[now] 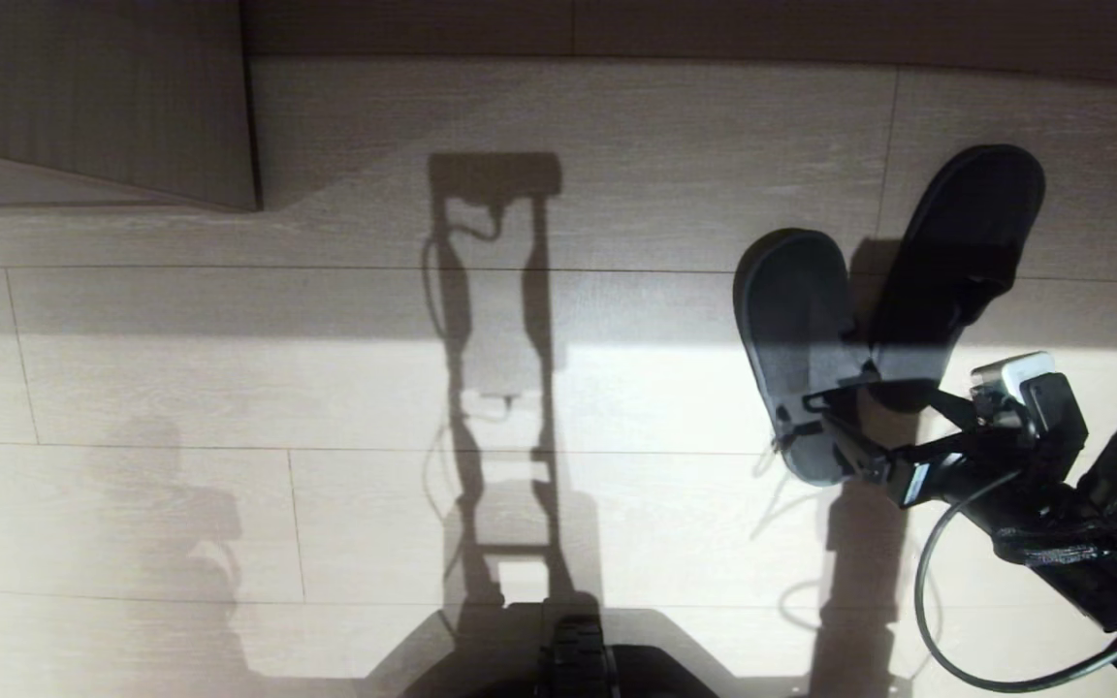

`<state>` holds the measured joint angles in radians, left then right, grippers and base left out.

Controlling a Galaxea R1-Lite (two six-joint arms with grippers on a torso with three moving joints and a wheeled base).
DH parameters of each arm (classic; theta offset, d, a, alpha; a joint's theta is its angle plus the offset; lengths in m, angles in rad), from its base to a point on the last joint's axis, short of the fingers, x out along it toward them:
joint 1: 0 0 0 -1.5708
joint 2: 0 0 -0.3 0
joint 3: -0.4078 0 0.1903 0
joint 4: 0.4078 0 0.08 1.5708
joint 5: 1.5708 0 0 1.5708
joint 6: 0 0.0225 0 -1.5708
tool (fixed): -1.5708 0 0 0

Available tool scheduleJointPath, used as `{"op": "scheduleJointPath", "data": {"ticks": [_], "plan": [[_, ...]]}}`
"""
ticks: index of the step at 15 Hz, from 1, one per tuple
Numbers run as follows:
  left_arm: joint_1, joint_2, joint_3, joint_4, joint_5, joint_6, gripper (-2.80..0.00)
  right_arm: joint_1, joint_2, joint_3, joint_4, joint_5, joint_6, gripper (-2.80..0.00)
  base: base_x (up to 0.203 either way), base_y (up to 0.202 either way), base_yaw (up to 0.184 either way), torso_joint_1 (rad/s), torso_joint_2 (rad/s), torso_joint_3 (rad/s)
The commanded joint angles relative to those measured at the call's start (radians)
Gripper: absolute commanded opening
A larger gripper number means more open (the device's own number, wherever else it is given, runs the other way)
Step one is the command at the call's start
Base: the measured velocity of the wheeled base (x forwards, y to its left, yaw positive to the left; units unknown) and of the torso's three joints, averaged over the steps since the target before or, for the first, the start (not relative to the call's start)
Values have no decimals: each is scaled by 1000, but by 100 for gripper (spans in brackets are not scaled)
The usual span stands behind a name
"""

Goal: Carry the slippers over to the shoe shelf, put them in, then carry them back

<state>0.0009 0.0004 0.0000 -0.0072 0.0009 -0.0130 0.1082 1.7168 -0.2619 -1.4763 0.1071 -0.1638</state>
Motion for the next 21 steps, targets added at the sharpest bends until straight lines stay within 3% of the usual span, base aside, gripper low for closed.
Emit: {"op": "scheduleJointPath", "data": {"ticks": [1,2,3,6,8,10,11,18,21], "plan": [[1,0,0,0,1,-1,-280,38,-100,34,-3,43,-1,0,0,0,0,0,0,0],[-1,0,0,0,1,-1,-280,63,-112,46,1,66,1,0,0,0,0,0,0,0],[0,-1,0,0,1,-1,-280,80,-108,48,4,60,1,-280,0,0,0,0,0,0],[-1,0,0,0,1,-1,-280,94,-101,46,13,47,0,-280,0,0,0,0,0,0],[1,0,0,0,1,-1,-280,148,-61,40,55,-94,-29,-280,0,0,0,0,0,0],[-1,-2,0,0,1,-1,-280,151,-48,44,66,-145,-138,-280,0,0,0,0,0,0],[1,0,0,0,1,-1,-280,147,-44,42,65,-146,-142,-280,0,0,0,0,0,0],[0,-2,0,0,1,-1,-280,-120,46,-138,-18,-177,-159,-280,0,0,0,0,0,0],[1,-1,0,0,1,-1,-280,-126,121,-186,-23,-169,-147,-280,0,0,0,0,0,0]]}}
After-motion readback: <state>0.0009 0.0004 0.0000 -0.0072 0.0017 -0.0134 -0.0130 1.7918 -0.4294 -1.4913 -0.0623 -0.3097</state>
